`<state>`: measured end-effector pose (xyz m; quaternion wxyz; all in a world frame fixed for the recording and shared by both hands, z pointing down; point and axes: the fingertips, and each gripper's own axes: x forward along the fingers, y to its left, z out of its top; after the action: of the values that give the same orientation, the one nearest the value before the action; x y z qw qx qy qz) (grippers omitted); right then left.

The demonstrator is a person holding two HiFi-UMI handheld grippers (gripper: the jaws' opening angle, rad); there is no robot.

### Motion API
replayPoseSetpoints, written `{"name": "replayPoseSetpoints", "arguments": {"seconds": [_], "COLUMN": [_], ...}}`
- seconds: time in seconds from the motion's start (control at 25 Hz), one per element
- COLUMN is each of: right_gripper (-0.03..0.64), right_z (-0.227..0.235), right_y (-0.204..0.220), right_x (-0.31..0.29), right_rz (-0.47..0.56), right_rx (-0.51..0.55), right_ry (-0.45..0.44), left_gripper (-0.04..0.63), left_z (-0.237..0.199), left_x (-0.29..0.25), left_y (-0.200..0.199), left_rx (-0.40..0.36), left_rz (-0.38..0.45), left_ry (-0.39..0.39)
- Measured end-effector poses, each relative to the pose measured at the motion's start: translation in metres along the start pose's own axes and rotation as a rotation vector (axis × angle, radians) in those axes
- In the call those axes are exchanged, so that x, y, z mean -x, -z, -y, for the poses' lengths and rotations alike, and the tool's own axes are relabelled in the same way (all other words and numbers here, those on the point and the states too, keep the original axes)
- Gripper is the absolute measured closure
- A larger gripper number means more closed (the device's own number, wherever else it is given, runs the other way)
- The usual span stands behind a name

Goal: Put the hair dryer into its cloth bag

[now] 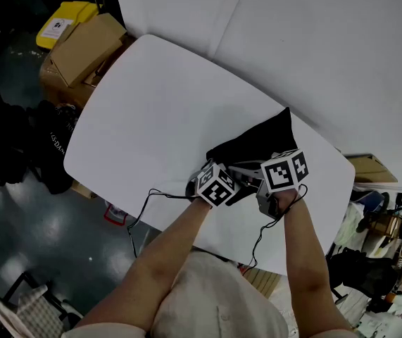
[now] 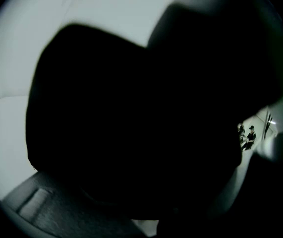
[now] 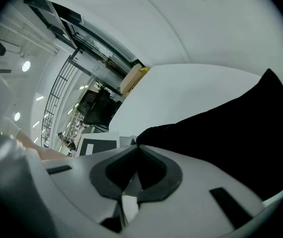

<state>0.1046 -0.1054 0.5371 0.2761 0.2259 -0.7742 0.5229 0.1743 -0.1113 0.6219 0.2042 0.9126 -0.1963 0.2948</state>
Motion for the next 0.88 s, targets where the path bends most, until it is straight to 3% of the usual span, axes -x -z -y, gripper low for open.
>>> {"name": "replayPoseSetpoints", "arguments": {"seconds": [0.48,0.88], "right_gripper": [0.595,0.594], "right_z": [0.01,0.013], "right_y": [-0.002,0.003], "right_x": [-0.003,-0.017], "right_rz": [0.024,0.05], "right_rx": [-0.002,-0.011], "right_ry": [0.044,0.096], "left_gripper": [0.402,0.402], "left_z": [-0.025,-0.019], "left_x": [0.053,0.097], "left_y": [0.026,0.026], "left_rx": [0.031,0.062], "left_rz": [-0.01,0.057], "left_ry": [-0.089,-0.11]}}
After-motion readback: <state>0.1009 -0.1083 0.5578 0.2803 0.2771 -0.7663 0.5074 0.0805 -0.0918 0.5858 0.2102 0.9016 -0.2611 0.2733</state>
